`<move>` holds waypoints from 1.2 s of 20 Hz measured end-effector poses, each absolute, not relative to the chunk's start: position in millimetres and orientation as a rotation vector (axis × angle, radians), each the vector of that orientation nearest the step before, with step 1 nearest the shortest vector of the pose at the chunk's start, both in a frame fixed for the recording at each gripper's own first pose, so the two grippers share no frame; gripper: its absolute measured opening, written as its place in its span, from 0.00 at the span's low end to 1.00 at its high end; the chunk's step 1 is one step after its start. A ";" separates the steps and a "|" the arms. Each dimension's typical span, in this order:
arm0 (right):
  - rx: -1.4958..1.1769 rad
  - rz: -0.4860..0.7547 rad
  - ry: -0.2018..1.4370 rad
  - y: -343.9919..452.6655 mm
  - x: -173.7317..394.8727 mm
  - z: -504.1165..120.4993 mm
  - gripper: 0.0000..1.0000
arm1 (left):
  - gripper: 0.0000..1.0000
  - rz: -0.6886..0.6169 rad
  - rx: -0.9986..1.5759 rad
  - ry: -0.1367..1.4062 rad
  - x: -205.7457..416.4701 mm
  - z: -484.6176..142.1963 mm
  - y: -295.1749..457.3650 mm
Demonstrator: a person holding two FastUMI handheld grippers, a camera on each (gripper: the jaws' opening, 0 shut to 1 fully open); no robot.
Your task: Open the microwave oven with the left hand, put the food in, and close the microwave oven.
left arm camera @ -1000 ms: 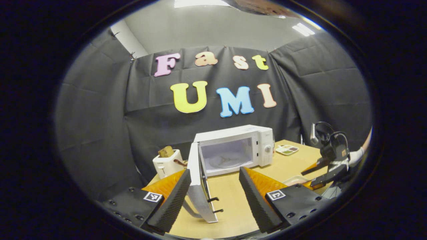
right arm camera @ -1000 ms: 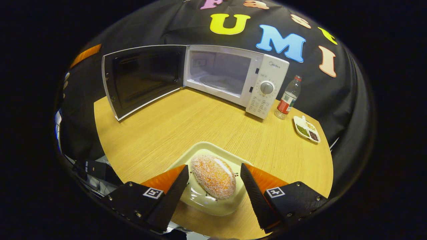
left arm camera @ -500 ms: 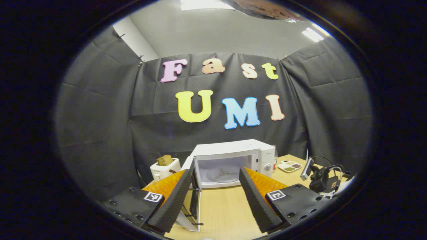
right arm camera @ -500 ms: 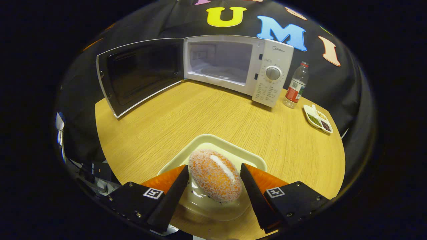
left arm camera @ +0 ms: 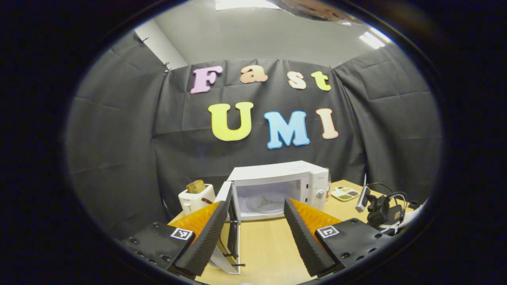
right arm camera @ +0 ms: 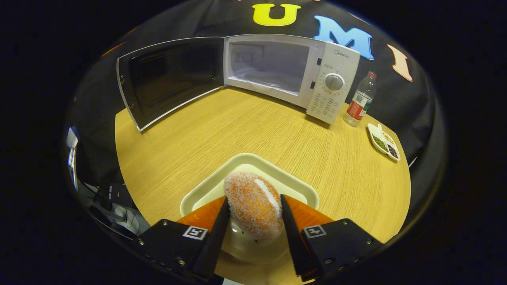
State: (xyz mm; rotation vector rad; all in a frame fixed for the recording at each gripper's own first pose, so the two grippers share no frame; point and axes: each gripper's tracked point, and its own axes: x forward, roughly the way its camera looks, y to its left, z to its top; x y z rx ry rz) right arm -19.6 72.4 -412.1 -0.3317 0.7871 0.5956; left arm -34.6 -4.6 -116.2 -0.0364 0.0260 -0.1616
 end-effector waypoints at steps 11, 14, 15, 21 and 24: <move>-0.203 0.529 0.741 77.5 -1.7 -366.5 0.49 | 0.95 -0.176 -0.033 0.016 -33.9 -109.6 1.6; -0.001 0.514 0.695 100.9 18.4 -326.8 0.48 | 0.96 -0.175 -0.027 0.010 -34.7 -103.9 7.7; 0.080 0.511 0.685 109.8 24.4 -314.0 0.48 | 0.96 -0.175 -0.023 0.007 -35.2 -101.8 8.8; 0.449 0.468 0.639 161.4 71.7 -277.9 0.48 | 0.99 -0.180 0.003 -0.008 -37.8 -89.6 21.8; 0.558 0.427 0.621 184.1 97.1 -276.0 0.48 | 0.99 -0.183 0.014 -0.011 -38.1 -85.3 27.5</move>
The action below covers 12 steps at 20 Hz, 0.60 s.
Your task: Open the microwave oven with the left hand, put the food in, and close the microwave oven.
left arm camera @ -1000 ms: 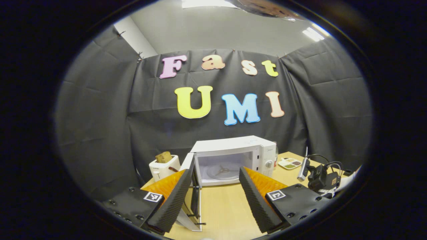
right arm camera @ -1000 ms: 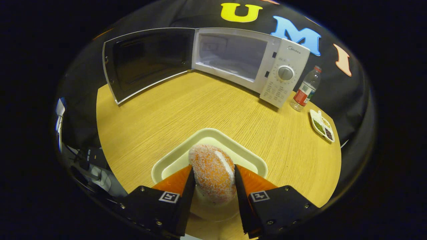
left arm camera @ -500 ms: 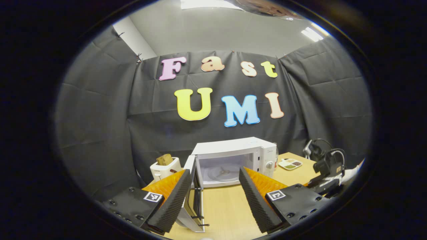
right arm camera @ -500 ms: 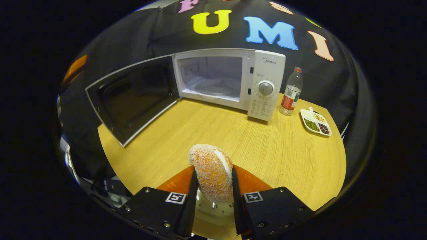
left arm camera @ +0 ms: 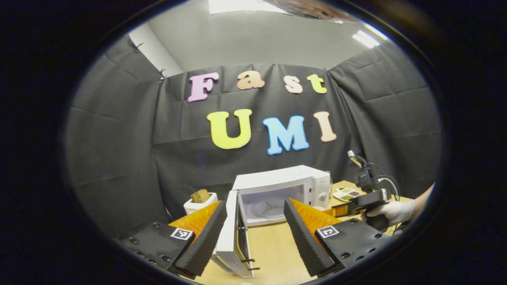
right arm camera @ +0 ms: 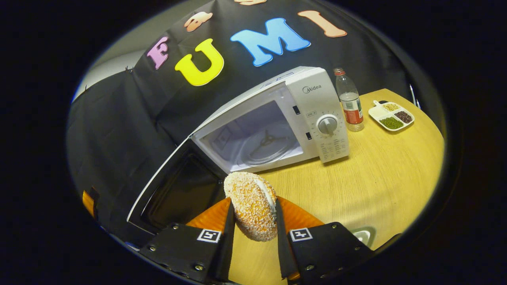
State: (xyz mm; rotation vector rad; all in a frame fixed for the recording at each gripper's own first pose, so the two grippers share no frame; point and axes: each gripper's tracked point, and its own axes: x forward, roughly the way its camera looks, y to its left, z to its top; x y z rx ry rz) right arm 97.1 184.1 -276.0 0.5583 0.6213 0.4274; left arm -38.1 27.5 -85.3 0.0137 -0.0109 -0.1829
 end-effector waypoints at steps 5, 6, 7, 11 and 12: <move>0.721 0.343 0.606 224.6 144.6 -279.4 0.48 | 0.99 -0.193 0.020 0.000 -37.8 -87.5 32.4; 0.748 0.320 0.599 229.8 156.8 -281.9 0.48 | 0.99 -0.199 0.020 0.001 -37.5 -87.9 31.5; 0.775 0.296 0.602 232.4 166.2 -286.6 0.48 | 0.99 -0.198 0.021 0.003 -35.5 -87.3 32.5; 0.837 0.203 0.584 242.8 206.7 -294.8 0.48 | 0.99 -0.201 0.019 0.011 -33.1 -90.1 37.6; 0.836 0.181 0.573 243.8 216.3 -297.3 0.48 | 0.99 -0.202 0.020 0.011 -32.1 -90.9 39.7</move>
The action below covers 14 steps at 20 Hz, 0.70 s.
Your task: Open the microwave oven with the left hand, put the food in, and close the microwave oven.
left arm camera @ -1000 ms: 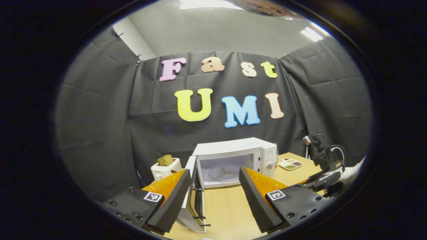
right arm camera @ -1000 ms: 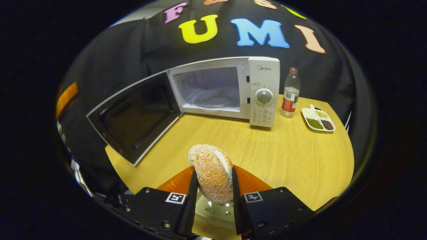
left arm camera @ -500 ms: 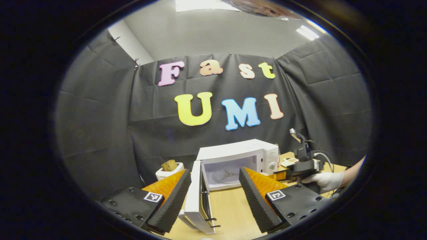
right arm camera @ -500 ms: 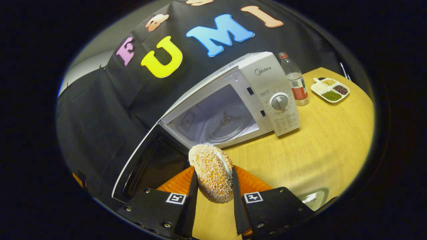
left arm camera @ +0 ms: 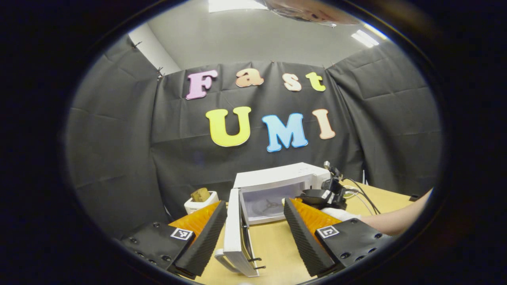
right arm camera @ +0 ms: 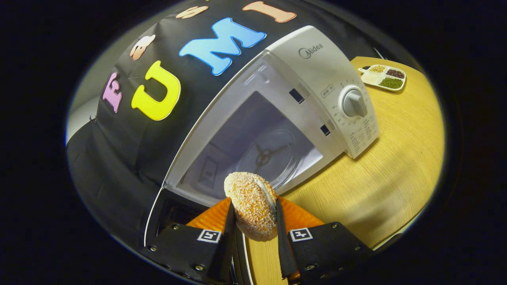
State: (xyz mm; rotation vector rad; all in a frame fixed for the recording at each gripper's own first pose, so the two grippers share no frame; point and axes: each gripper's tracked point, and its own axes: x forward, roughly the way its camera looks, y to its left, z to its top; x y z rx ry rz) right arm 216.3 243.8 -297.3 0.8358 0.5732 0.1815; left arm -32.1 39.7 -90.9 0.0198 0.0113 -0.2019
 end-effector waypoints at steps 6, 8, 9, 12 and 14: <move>0.826 0.072 0.560 258.0 262.2 -320.6 0.48 | 0.95 -0.207 0.018 0.019 -24.1 -92.8 48.3; 0.829 0.036 0.552 261.0 274.6 -324.8 0.48 | 0.97 -0.209 0.016 0.024 -22.3 -95.2 49.9; 0.829 0.033 0.545 265.2 280.0 -326.4 0.48 | 0.99 -0.208 0.018 0.028 -21.1 -96.6 51.7; 0.781 0.005 0.542 269.7 291.9 -334.2 0.48 | 0.95 -0.205 0.018 0.034 -21.2 -101.1 56.1; 0.779 -0.016 0.547 269.0 298.0 -339.0 0.48 | 0.99 -0.203 0.014 0.039 -21.2 -105.0 57.6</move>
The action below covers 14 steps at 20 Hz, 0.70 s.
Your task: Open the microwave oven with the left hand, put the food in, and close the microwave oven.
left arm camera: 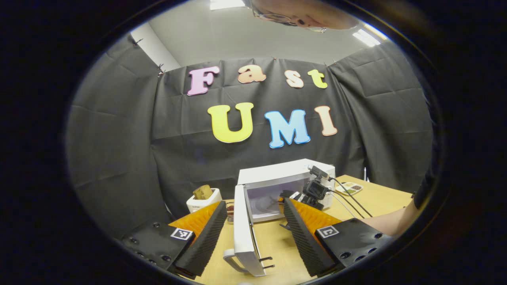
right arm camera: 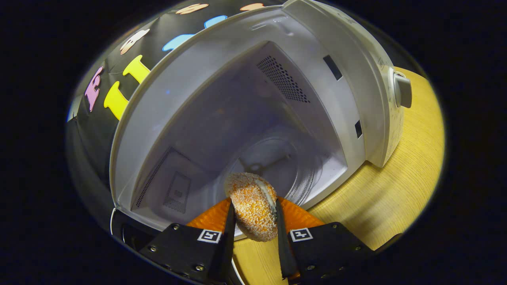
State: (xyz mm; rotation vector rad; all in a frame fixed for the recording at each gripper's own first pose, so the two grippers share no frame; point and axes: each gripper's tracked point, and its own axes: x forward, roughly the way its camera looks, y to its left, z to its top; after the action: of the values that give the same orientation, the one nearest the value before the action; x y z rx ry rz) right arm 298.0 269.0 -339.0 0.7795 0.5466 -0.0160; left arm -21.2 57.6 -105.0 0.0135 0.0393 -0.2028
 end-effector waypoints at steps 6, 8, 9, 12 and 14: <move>0.750 -0.015 0.534 272.9 309.2 -336.8 0.68 | 0.97 -0.204 0.023 0.043 -19.9 -107.8 57.8; 0.723 -0.031 0.518 261.2 306.4 -331.2 0.85 | 0.95 -0.201 0.032 0.038 -19.4 -106.1 59.4; 0.704 -0.035 0.498 258.0 308.0 -327.6 0.96 | 0.97 -0.201 0.032 0.036 -19.3 -105.6 59.7; 0.681 -0.034 0.465 250.7 306.7 -315.5 0.96 | 0.97 -0.199 0.039 0.033 -17.2 -105.5 59.9; 0.651 -0.037 0.462 244.9 302.2 -311.4 0.96 | 0.99 -0.198 0.043 0.026 -16.4 -103.2 60.1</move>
State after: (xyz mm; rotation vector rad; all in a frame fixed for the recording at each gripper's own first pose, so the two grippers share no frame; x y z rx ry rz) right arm 302.2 244.9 -311.4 0.6514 0.4622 -0.0369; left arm -16.4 60.1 -103.2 0.0434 0.0256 -0.1977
